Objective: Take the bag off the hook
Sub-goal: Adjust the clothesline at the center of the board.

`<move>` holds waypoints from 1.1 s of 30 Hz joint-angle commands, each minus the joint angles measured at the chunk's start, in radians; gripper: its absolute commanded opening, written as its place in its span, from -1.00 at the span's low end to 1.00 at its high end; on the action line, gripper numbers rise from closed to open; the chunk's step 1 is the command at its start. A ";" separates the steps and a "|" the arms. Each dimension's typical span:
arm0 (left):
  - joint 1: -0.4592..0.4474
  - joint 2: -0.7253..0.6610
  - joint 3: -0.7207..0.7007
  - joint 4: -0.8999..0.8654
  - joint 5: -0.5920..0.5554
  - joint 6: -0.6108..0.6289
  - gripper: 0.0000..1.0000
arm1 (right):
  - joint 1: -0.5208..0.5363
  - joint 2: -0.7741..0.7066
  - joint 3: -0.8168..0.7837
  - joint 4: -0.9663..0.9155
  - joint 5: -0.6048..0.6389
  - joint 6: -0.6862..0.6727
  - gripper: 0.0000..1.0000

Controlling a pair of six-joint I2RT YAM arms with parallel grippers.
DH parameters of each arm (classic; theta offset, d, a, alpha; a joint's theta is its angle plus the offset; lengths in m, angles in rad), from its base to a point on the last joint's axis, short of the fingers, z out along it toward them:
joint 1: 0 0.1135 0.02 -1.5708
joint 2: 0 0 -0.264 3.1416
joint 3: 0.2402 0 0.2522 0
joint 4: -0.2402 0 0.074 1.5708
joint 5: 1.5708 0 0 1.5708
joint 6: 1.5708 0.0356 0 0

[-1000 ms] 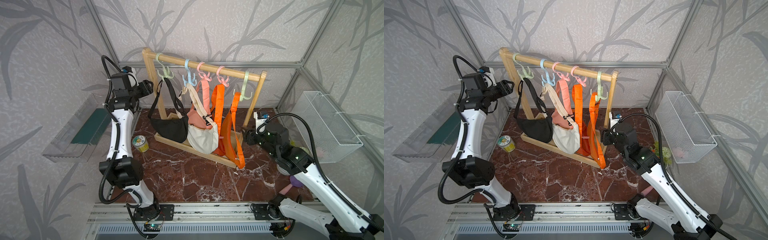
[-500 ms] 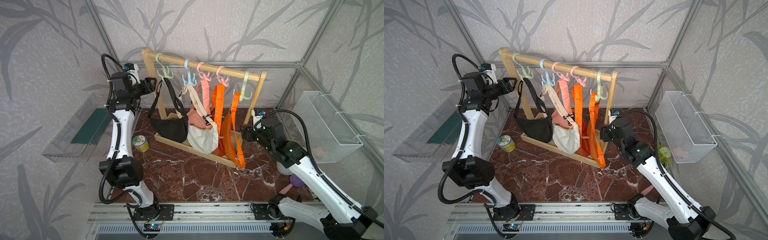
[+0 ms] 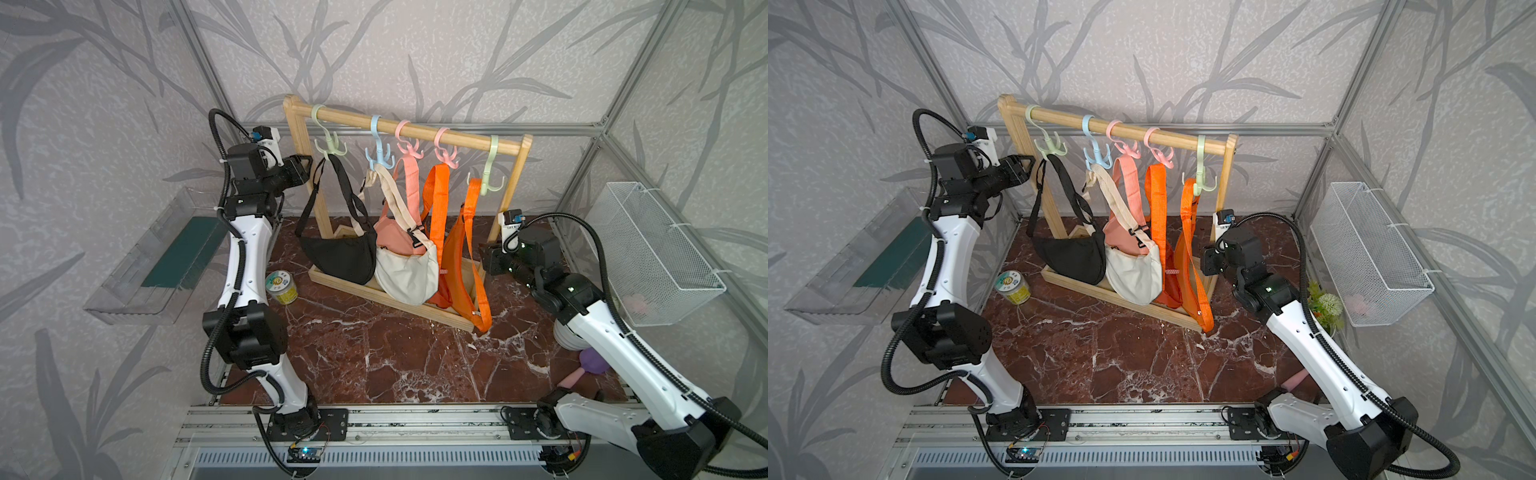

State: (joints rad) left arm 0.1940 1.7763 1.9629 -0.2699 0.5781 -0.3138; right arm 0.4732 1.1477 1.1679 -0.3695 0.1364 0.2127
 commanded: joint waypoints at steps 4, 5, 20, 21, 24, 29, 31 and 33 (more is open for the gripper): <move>-0.008 -0.030 -0.043 0.104 0.019 0.007 -0.23 | -0.019 0.043 0.014 0.098 -0.027 -0.041 -0.02; -0.009 -0.032 -0.049 0.107 0.022 0.007 -0.26 | -0.027 0.050 0.016 0.099 -0.024 -0.037 -0.03; -0.049 -0.105 -0.274 0.298 0.118 -0.053 -0.28 | -0.210 0.187 0.084 0.191 -0.162 -0.071 -0.06; -0.058 -0.114 -0.292 0.306 0.122 -0.054 -0.28 | -0.220 0.196 0.090 0.198 -0.169 -0.080 -0.06; -0.075 -0.133 -0.334 0.323 0.126 -0.056 -0.28 | -0.253 0.217 0.104 0.216 -0.198 -0.093 -0.06; -0.101 -0.148 -0.360 0.327 0.128 -0.050 -0.30 | -0.311 0.262 0.151 0.206 -0.256 -0.090 -0.06; -0.102 -0.150 -0.361 0.325 0.122 -0.055 -0.37 | -0.320 0.278 0.168 0.201 -0.282 -0.090 -0.07; -0.103 -0.156 -0.361 0.311 0.085 -0.063 -0.45 | -0.320 0.289 0.183 0.192 -0.308 -0.097 -0.08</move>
State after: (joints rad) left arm 0.1352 1.6543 1.6192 0.0677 0.5823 -0.3248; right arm 0.1581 1.4155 1.3098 -0.1856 -0.1146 0.1265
